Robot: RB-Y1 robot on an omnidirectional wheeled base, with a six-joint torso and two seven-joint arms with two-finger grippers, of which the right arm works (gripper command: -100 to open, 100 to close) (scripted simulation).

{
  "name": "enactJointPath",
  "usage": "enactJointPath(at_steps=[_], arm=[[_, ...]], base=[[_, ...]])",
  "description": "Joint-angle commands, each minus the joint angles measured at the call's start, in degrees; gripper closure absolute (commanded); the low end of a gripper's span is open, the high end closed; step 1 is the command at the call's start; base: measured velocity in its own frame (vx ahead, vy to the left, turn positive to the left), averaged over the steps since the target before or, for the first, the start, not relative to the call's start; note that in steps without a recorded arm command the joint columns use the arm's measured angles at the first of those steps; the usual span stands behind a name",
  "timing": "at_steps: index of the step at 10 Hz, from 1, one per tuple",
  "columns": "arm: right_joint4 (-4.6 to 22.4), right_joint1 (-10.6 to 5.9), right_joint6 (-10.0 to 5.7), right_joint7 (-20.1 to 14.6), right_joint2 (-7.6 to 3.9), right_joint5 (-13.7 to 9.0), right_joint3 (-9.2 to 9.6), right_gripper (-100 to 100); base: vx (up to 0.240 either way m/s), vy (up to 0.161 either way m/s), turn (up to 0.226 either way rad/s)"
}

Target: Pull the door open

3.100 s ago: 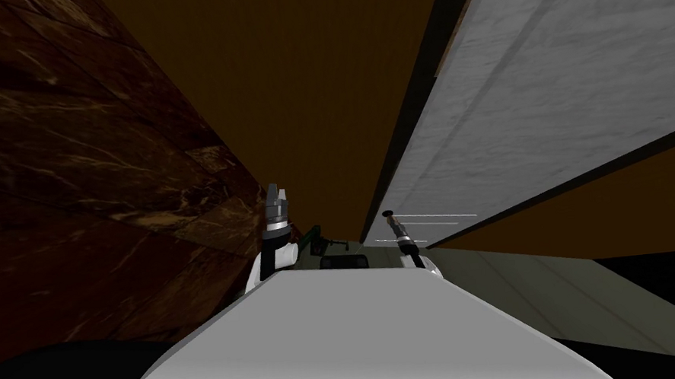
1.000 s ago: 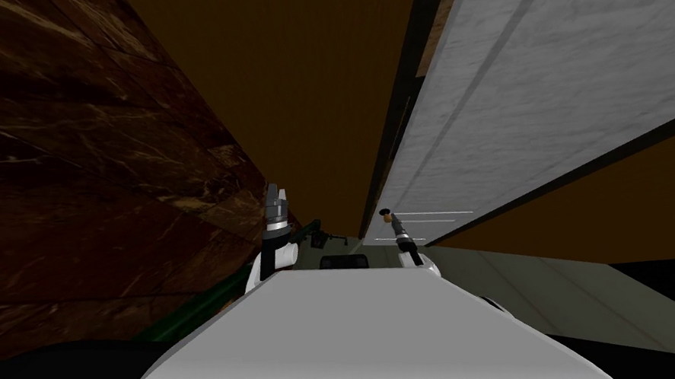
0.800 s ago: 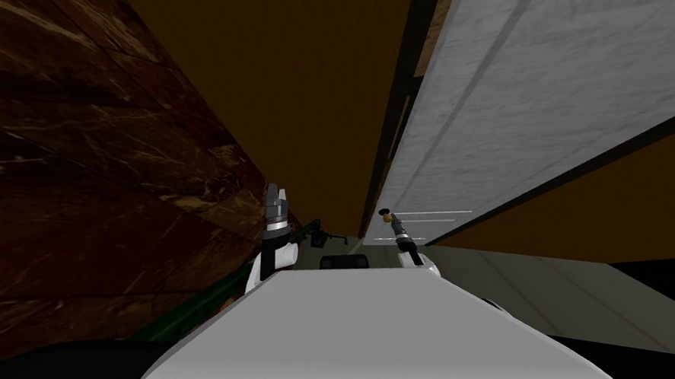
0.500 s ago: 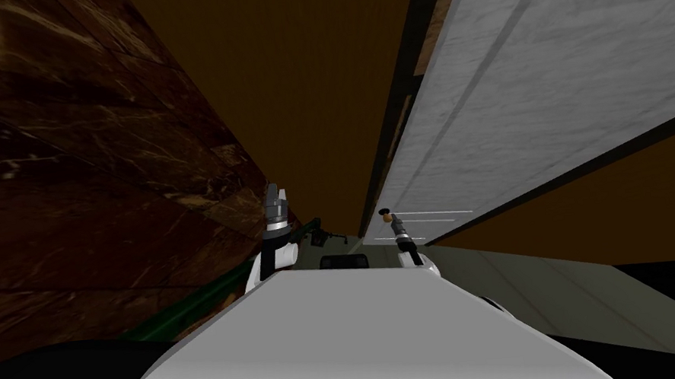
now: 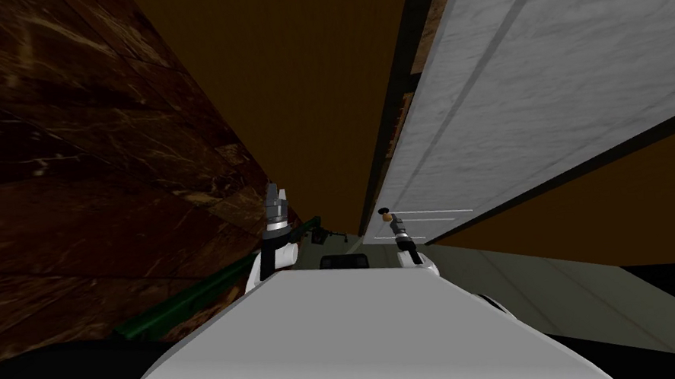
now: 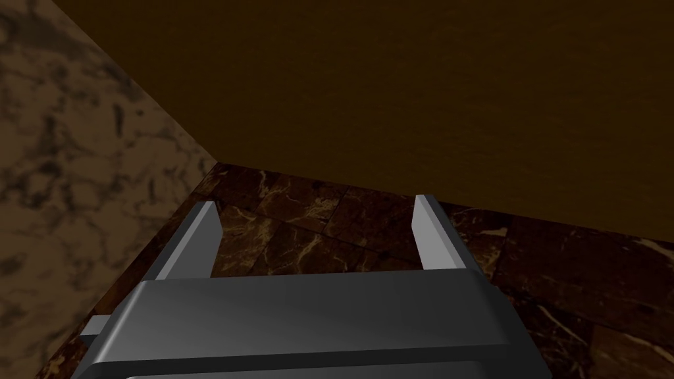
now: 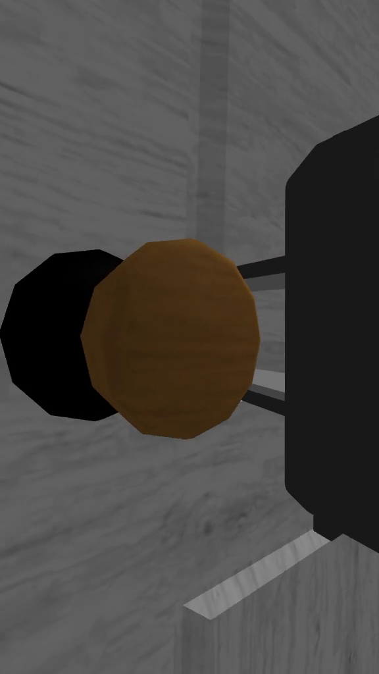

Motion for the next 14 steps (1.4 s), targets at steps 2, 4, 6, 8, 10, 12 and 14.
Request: enactJointPath(at_steps=[2, 4, 6, 8, 10, 12, 14], arm=[[1.27, -0.96, -1.15, -3.88, 1.10, -0.85, 2.20, 100], [1.38, -1.13, -1.10, -6.65, 0.98, -1.76, 2.87, 100], [1.50, -1.29, -1.05, -9.21, 0.86, -2.68, 3.53, 100], [1.50, -1.29, -1.05, -9.21, 0.86, -2.68, 3.53, 100], [1.72, -1.63, -0.94, -13.01, 0.63, -4.52, 4.87, 100], [1.83, -1.79, -0.88, -15.74, 0.51, -5.44, 5.53, 100], [1.94, -1.96, -0.83, -18.60, 0.39, -6.35, 6.19, 100]], base=[[-0.033, -0.019, 0.040], [-0.034, -0.009, 0.001], [-0.042, -0.019, 0.042], [-0.006, -0.005, 0.003], [-0.040, -0.016, 0.036], [-0.034, -0.015, 0.027], [-0.038, -0.013, 0.038]])
